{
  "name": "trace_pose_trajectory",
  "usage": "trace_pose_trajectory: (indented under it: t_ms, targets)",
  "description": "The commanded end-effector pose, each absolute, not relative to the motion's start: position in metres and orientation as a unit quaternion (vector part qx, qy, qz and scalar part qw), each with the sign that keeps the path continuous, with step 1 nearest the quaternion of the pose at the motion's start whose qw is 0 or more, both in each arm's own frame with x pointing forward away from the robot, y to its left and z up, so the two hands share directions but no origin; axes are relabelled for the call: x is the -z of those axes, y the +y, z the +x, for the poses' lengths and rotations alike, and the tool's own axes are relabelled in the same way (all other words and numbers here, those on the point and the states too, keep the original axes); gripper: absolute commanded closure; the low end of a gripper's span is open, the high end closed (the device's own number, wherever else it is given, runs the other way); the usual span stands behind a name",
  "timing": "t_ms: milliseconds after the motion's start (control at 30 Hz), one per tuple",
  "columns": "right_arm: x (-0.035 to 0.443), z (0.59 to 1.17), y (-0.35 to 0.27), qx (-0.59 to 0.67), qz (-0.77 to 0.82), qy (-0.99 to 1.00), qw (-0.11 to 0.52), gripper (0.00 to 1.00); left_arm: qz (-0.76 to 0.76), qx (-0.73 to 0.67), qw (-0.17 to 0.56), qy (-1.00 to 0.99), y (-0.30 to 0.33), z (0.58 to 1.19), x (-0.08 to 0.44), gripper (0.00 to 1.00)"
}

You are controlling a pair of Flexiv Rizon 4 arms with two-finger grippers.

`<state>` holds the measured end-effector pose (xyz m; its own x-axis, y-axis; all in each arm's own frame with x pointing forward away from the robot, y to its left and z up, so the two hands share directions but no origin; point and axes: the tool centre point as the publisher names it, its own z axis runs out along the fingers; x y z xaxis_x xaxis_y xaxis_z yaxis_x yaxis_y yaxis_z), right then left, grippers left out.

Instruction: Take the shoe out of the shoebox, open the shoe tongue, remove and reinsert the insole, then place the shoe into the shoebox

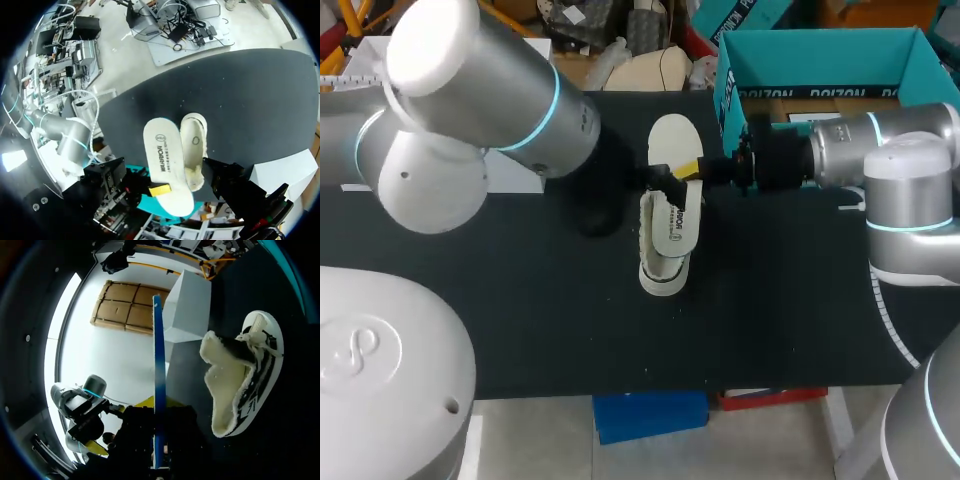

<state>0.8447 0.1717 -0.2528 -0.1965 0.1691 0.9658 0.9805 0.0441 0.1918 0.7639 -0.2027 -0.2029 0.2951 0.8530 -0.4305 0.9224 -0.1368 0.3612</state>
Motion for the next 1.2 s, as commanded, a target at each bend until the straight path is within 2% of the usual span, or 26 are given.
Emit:
trace_pose_trajectory:
  t_ms: [33,367,1200]
  targets:
    - [0.253,0.844,0.172,0.494,-0.484,-0.594,0.41,1.0,0.751,-0.071,0.152,0.639,-0.213,0.769,0.193,0.0]
    - [0.253,0.844,0.172,0.494,-0.484,-0.594,0.41,1.0,0.725,-0.088,0.104,0.676,-0.218,0.765,0.189,0.0]
    - [0.253,0.844,0.172,0.494,-0.484,-0.594,0.41,1.0,0.726,-0.039,0.131,0.674,-0.222,0.773,0.196,0.0]
